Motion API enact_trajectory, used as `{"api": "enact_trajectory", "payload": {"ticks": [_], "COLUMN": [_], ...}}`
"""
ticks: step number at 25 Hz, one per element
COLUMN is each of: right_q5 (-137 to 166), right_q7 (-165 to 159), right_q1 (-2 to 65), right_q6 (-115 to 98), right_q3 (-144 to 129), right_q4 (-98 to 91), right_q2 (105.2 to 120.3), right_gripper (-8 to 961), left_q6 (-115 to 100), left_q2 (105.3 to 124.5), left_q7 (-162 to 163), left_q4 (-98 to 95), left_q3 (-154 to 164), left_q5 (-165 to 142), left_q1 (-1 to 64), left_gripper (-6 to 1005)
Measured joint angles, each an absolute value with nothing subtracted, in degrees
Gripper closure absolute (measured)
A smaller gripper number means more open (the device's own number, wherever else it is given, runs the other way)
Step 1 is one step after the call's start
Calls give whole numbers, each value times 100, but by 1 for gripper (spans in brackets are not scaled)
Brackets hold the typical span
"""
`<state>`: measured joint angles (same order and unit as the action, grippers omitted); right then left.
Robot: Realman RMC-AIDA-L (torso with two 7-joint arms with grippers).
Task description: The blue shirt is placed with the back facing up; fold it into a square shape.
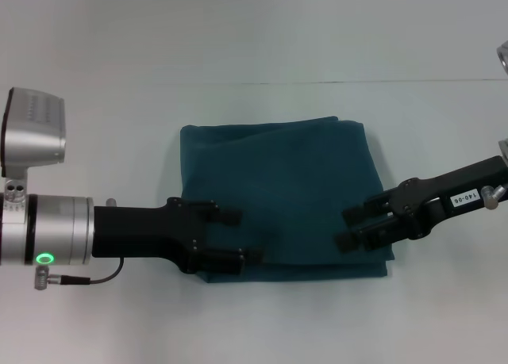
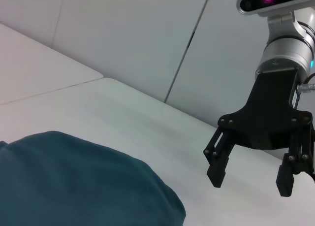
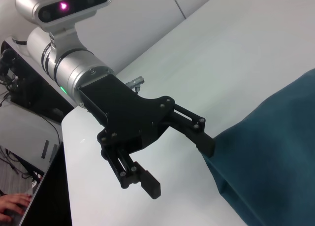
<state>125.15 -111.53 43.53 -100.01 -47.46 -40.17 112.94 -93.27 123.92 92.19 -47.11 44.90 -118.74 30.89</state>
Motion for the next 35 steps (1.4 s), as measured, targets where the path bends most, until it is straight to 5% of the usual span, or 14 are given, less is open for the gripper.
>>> {"api": "enact_trajectory", "payload": {"ticks": [35], "right_q5": [12551], "right_q7": [-11179], "right_q1": [4298], "right_q6": [-10178], "right_q3": [-4774], "right_q4": [-4005], "right_q2": [11330], "right_gripper": [175], "left_q6": [-9325], "left_q2": [12392], "left_q7": [9219], "left_q4": [-4694], "left_q3": [4491], "left_q5": [-11843], "left_q1": [3093], "left_gripper": [152]}}
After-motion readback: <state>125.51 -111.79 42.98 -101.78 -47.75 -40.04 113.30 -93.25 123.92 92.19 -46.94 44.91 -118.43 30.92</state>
